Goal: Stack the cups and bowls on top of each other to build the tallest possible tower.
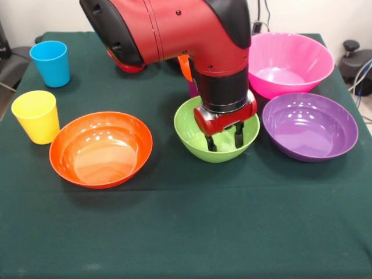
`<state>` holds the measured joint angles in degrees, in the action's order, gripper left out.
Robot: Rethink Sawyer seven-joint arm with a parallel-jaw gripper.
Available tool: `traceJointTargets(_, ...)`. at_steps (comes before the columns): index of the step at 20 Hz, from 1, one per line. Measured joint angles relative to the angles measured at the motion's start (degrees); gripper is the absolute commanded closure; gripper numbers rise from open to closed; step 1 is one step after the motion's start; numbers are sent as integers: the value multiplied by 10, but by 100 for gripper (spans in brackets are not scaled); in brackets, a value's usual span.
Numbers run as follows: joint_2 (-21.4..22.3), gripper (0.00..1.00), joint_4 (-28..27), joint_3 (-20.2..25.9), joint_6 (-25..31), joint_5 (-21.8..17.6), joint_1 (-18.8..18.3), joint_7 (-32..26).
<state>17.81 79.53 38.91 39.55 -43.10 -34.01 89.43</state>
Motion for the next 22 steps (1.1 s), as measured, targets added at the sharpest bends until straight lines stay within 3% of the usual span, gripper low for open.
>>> traceJointTargets(11, 19, 0, -2, 19, -36, 26, -12, 0)
traceJointTargets(22, 25, 0, -14, 44, -38, 60, -15, 0)
